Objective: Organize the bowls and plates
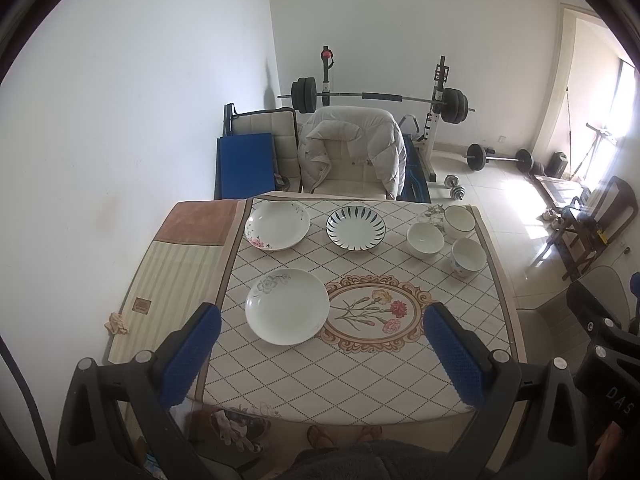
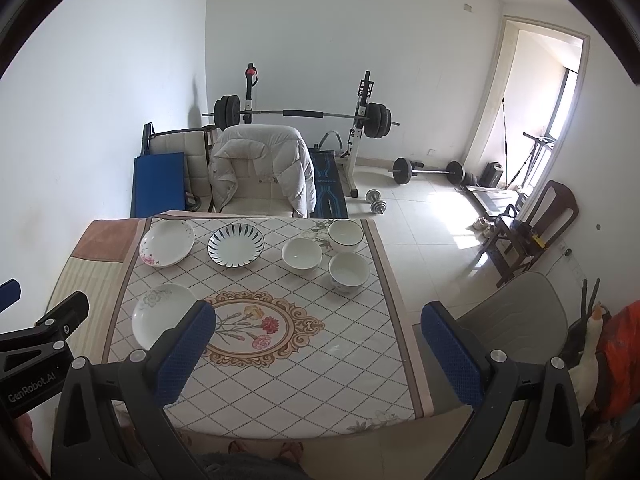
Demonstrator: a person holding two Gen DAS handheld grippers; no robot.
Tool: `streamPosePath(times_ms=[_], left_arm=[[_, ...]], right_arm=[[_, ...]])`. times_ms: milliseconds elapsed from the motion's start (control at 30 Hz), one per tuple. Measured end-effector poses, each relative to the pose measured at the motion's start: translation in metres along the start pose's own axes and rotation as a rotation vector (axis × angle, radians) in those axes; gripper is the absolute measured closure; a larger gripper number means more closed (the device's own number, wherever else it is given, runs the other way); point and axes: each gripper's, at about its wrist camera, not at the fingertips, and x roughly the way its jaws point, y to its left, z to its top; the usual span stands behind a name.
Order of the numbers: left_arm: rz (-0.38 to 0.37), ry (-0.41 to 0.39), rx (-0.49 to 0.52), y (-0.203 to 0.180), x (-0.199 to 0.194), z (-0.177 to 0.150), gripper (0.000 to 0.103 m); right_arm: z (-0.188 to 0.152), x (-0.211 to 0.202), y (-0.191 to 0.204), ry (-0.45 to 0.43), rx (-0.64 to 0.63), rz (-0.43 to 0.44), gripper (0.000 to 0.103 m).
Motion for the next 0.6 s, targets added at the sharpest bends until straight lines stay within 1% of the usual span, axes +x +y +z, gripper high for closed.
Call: streamPosePath(times_ms=[600], left_arm=[[-0.001,-0.006,0.001,-0.0002,-0.0036,-0.0009,0.000]], right_arm=[[0.0012,-0.0014,0.0027,-0.009,0.001,-0.007,0.000]])
